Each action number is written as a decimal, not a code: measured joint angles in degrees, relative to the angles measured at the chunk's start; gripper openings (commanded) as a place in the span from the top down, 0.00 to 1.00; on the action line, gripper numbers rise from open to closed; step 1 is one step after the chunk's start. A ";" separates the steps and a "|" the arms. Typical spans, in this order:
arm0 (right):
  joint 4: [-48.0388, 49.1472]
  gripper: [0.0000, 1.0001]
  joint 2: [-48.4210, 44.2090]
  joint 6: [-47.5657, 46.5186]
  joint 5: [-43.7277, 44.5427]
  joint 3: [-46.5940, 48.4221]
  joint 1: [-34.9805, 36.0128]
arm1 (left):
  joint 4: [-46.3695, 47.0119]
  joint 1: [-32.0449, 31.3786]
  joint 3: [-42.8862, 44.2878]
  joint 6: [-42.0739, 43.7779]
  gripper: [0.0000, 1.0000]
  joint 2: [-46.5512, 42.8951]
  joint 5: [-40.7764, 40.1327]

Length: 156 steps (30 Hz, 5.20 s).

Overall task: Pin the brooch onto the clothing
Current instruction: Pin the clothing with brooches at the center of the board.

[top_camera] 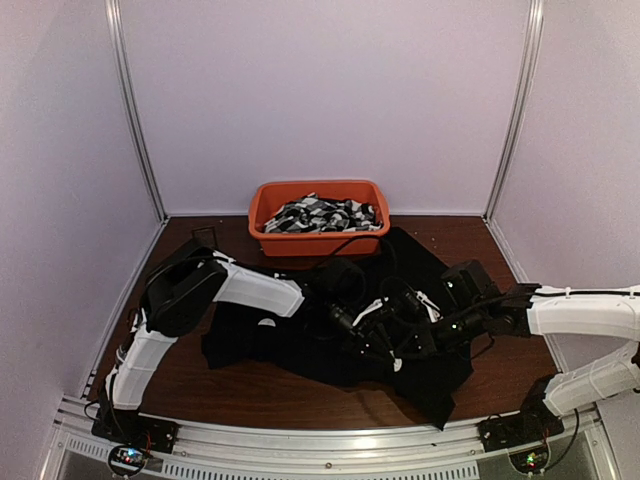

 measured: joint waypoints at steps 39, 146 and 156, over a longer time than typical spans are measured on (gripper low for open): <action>-0.37 1.00 0.33 -0.02 -1.51 0.39 -1.99 | 7.52 1.77 -4.22 -2.23 0.76 0.00 3.32; -4.04 1.00 1.14 -1.25 5.20 1.44 -2.19 | -8.70 0.50 6.60 -3.15 1.00 2.82 -6.40; -4.46 1.00 1.42 -3.17 4.70 2.25 -2.03 | -21.40 0.57 11.50 7.37 1.00 2.82 -6.71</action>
